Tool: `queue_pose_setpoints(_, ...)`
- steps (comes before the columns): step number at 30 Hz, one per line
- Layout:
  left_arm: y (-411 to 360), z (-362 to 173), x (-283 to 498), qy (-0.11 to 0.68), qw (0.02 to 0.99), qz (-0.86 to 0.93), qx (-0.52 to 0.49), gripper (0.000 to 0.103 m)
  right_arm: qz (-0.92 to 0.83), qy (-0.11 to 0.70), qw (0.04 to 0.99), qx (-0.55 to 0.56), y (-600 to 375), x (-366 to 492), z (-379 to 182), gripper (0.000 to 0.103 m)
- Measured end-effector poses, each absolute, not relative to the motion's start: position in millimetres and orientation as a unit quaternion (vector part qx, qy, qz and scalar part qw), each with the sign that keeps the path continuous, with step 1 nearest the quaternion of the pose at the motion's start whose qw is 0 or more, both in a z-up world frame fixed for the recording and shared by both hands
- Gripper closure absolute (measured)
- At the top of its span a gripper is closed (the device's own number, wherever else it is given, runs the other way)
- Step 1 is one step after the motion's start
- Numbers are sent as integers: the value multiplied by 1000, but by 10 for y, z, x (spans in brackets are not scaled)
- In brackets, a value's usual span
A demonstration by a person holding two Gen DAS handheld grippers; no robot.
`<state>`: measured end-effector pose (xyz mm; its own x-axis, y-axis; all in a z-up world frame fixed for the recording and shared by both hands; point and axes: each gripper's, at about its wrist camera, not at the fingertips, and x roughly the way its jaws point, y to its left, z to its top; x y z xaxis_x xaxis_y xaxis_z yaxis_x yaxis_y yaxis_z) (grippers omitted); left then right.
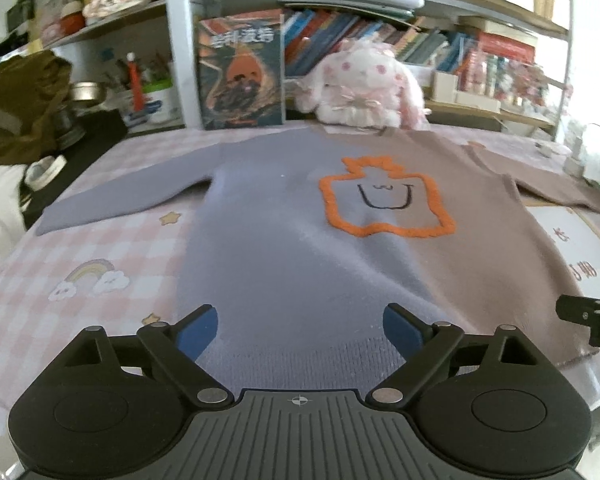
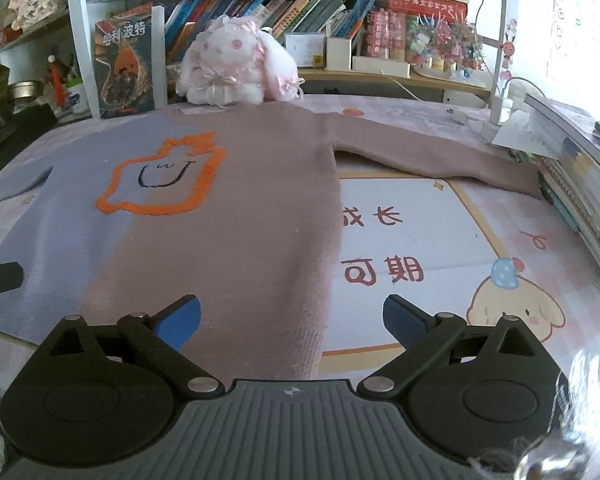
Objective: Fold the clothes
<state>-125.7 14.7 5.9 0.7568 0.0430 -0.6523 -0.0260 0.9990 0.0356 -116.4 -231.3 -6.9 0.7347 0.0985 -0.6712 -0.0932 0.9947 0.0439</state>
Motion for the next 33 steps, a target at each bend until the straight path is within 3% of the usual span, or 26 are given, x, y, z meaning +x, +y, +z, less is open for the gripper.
queue_pose_setpoints(19, 1275, 66, -909, 334, 934, -117, 54, 11, -65, 354, 932, 36, -1143, -1346, 19, 4)
queue_pose_setpoints(33, 2544, 17, -674, 330, 944, -9, -24, 11, -61, 343, 937, 22, -367, -1273, 67, 3)
